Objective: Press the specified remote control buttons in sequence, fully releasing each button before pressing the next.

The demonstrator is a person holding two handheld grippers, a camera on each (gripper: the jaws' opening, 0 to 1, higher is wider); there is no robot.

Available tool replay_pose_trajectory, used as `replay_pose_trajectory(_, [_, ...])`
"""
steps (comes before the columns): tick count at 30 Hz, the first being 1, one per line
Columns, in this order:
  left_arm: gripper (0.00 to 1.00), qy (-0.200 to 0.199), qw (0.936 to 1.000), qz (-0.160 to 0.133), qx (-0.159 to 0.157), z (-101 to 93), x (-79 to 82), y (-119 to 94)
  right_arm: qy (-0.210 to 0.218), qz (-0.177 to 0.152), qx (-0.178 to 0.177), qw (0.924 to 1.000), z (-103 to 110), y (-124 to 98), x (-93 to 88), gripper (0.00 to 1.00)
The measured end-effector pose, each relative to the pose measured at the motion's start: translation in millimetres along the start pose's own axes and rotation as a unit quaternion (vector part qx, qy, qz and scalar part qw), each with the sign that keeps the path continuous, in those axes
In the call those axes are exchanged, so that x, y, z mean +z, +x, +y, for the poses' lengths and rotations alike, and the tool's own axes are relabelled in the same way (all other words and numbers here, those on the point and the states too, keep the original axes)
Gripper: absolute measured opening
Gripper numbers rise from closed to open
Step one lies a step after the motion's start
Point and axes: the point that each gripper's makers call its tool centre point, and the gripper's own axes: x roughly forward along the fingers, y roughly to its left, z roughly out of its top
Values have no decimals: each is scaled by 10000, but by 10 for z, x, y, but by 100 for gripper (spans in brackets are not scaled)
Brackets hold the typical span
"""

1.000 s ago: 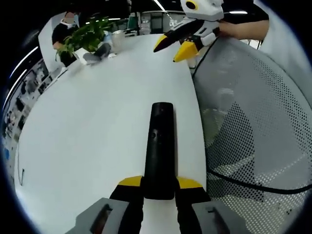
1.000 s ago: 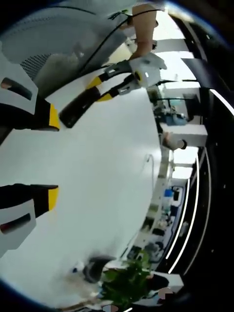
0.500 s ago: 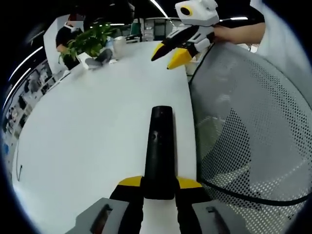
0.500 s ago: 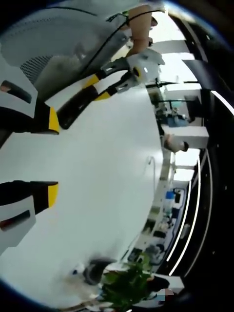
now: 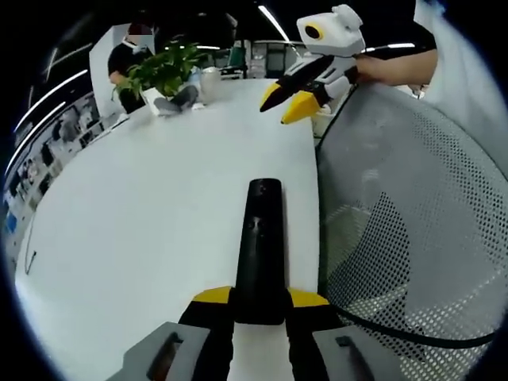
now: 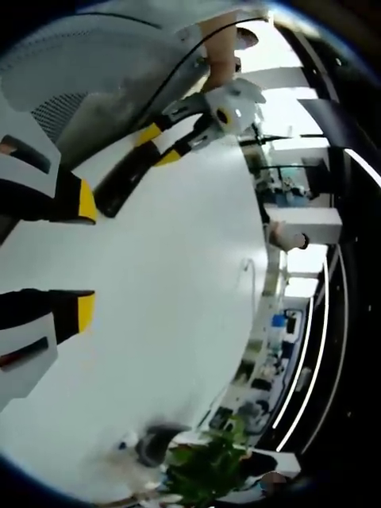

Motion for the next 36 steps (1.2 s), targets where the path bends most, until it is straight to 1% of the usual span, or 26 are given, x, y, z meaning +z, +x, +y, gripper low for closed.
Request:
replay_pose_trajectory(3, [24, 27, 10000, -42, 4, -3, 1, -3, -53, 53, 40, 10000, 19, 8, -16, 28])
replay_pose_trajectory(8, [24, 46, 10000, -44, 1, -15, 9, 2, -23, 99, 114, 9999, 35, 16, -34, 28])
replay_pose_trajectory(10, [24, 53, 10000, -52, 6, -27, 14, 9, -5, 135, 220, 9997, 63, 28, -43, 27])
replay_pose_trajectory(13, [24, 40, 10000, -76, 2, -27, 14, 10, -1, 222, 491, 9985, 150, 49, -61, 26])
replay_pose_trajectory(17, [24, 46, 10000, -81, 4, -25, 12, 8, -69, 291, 709, 9970, 231, 55, -53, 21])
replay_pose_trajectory(24, [24, 49, 10000, -84, 13, -28, 12, 8, -106, 347, 883, 9954, 293, 38, -7, 15])
replay_pose_trajectory(29, [24, 57, 10000, -80, 5, -28, 13, 8, -220, 383, 954, 9945, 297, 32, 39, 9])
replay_pose_trajectory(32, [24, 60, 10000, -78, 4, -30, 14, 6, -226, 372, 1078, 9932, 342, 64, 61, 6])
replay_pose_trajectory(36, [24, 57, 10000, -80, -1, -25, 11, 7, -357, 456, 1205, 9910, 405, 120, 35, 1])
